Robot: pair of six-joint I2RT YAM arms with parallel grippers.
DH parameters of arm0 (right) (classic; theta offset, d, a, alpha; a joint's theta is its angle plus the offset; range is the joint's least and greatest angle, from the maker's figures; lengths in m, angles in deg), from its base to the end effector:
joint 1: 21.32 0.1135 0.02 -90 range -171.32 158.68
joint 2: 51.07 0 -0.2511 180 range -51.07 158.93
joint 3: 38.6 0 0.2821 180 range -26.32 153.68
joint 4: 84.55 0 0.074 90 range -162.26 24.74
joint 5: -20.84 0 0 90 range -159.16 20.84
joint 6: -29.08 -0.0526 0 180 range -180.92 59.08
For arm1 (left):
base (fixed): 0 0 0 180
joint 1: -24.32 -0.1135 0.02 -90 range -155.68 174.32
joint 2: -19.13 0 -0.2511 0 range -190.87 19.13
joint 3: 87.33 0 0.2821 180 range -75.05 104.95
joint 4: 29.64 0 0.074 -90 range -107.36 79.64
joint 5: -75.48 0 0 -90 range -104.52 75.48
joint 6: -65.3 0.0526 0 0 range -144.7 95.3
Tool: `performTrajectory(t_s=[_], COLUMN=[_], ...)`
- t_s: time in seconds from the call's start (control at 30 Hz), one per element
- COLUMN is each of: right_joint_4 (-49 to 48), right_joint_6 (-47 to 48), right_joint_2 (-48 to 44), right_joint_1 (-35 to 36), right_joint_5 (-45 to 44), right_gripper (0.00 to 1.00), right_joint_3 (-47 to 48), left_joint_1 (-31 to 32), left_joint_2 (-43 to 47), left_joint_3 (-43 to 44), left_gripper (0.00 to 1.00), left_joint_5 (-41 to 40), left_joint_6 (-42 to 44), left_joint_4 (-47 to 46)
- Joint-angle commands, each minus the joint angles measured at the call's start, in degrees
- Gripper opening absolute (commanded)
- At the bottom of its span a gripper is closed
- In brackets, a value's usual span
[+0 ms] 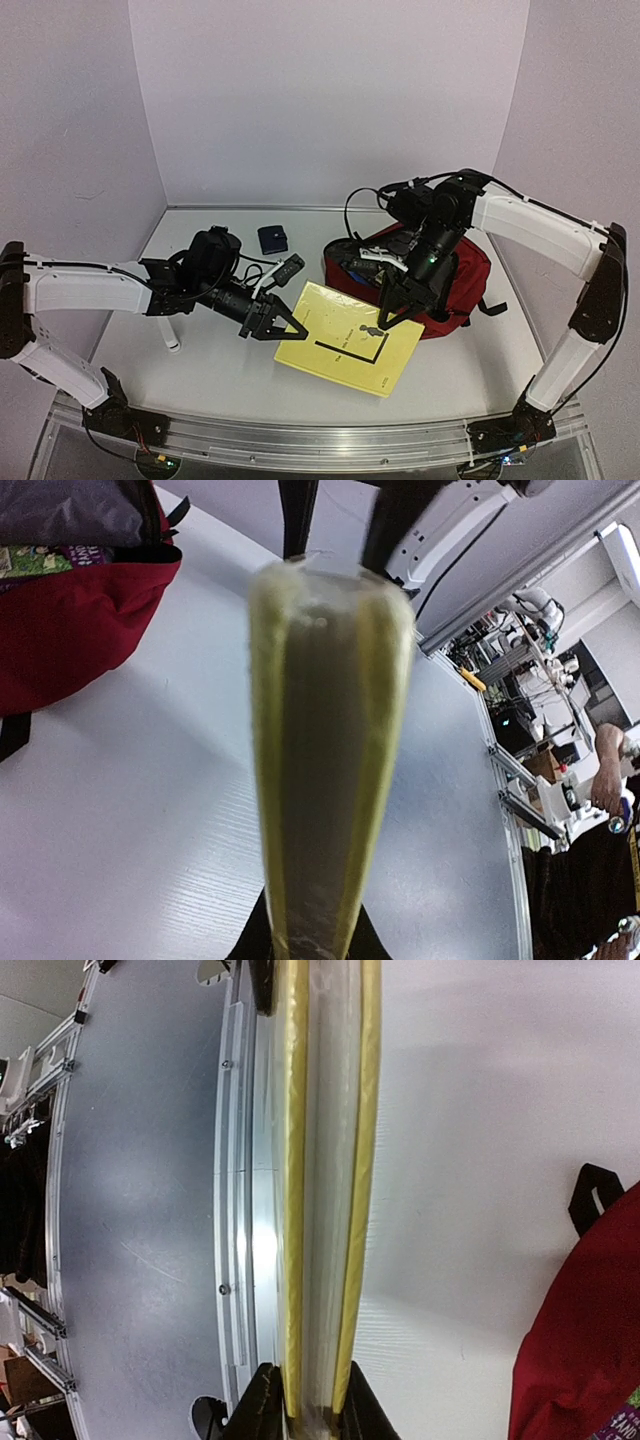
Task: Pack the student bag
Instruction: Place the book in the student bag.
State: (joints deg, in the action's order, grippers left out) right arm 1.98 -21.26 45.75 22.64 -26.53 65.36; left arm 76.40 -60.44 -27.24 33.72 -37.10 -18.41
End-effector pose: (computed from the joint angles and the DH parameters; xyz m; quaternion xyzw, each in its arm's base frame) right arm 0.2276 0.2689 0.2871 -0.6434 0.6690 0.3649 0.0725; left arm 0.1745 -0.2878 0.2107 0.4593 0.6775 -0.5412 0.1924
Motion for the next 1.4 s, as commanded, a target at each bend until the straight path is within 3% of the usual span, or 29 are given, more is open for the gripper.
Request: performTrajectory(t_s=[0.0, 0.2, 0.3, 0.4, 0.6, 0.93, 1.0, 1.07, 1.2, 1.23, 1.37], right_joint_4=[-9.5, -26.7, -31.4, -33.8, -36.8, -42.2, -42.5, -42.5, -42.0, -41.5, -38.5], right_joint_6=[-7.8, -23.3, -23.4, -21.0, -18.8, -16.2, -15.9, -15.9, -17.7, -18.6, -21.6], right_joint_2=[-2.2, -3.8, -3.5, -1.4, 3.8, 12.3, 13.7, 14.9, 14.4, 13.8, 11.8], right_joint_1=[-0.8, -12.0, -12.5, -12.5, -12.3, -12.3, -12.3, -12.2, -10.9, -10.1, -7.8], right_joint_5=[-3.8, -20.7, -34.4, -41.8, -45.0, -53.0, -54.5, -54.8, -53.3, -52.3, -48.0], right_gripper=[0.55, 0.66, 0.64, 0.6, 0.63, 0.61, 0.57, 0.45, 0.04, 0.0, 0.0], right_joint_3=[3.6, 3.3, 1.1, -1.6, -5.1, -10.0, -9.8, -9.2, -6.4, -4.9, 1.2], left_joint_1=[-1.6, -6.0, -7.3, -7.8, -7.9, -7.9, -7.9, -7.9, -7.9, -7.9, -7.9], left_joint_2=[1.3, 5.5, 7.5, 9.6, 11.2, 14.9, 15.8, 16.5, 17.6, 17.6, 16.9], left_joint_3=[-2.7, -8.0, -8.4, -9.1, -9.7, -14.0, -15.0, -15.9, -17.8, -18.5, -20.0], left_gripper=[0.0, 0.0, 0.0, 0.0, 0.0, 0.0, 0.0, 0.0, 0.0, 0.0, 0.0], left_joint_5=[-3.1, -11.9, -16.5, -21.2, -28.6, -37.2, -37.9, -38.4, -39.5, -39.6, -39.1], left_joint_6=[-10.7, -22.8, -27.2, -32.2, -39.7, -44.1, -44.6, -45.1, -46.3, -46.7, -48.0], left_joint_4=[-11.5, -18.5, -17.6, -18.5, -19.5, -19.7, -19.9, -20.1, -21.5, -22.2, -25.6])
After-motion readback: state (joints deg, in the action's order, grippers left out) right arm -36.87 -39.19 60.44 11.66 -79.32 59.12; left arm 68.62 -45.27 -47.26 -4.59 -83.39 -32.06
